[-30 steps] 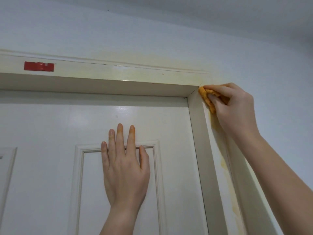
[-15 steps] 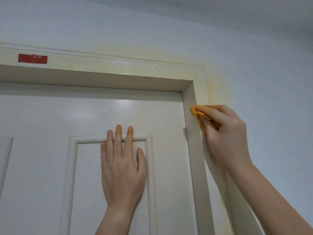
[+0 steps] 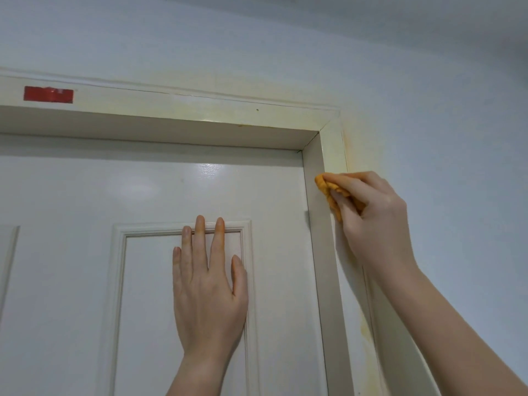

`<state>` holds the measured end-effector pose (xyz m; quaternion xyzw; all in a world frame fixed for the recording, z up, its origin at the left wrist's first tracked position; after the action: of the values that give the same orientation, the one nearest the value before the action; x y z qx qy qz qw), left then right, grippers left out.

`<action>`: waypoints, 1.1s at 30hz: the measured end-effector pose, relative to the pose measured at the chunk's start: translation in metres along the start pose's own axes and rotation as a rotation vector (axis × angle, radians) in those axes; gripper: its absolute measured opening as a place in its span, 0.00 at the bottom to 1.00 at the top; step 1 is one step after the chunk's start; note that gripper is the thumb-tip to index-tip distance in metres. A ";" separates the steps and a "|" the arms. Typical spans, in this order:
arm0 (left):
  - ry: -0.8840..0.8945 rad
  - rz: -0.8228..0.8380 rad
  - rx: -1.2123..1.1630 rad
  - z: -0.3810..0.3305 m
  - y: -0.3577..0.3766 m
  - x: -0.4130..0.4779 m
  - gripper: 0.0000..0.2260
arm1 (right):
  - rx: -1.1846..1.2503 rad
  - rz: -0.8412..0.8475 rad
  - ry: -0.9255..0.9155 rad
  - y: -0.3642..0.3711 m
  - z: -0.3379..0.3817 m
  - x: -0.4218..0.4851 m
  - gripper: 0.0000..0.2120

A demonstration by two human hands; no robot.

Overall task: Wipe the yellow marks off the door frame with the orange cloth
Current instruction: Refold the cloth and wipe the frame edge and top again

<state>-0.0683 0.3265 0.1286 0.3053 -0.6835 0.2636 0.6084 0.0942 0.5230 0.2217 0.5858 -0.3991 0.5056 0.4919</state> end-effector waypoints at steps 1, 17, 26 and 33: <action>0.001 0.000 -0.005 0.001 0.000 0.000 0.30 | 0.000 -0.012 0.030 -0.003 -0.004 0.000 0.13; 0.095 0.085 -0.019 0.002 -0.004 -0.017 0.29 | -0.023 -0.030 0.176 -0.013 0.011 -0.051 0.14; 0.131 0.105 -0.017 0.002 -0.002 -0.026 0.30 | -0.016 -0.039 0.210 -0.016 0.011 -0.059 0.14; 0.151 0.099 0.015 -0.001 0.001 -0.039 0.30 | 0.013 -0.011 0.137 -0.009 0.017 -0.055 0.14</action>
<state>-0.0656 0.3317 0.0898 0.2549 -0.6480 0.3207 0.6420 0.0973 0.5066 0.1655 0.5551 -0.3581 0.5444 0.5170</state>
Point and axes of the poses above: each hand's wrist, its own x-axis towards the middle knuckle, its own y-axis out of the palm, z = x × y, the point moved 3 cm from there along x, towards the middle knuckle, and after that the axes turned 3 degrees about y, right-handed, at the moved point
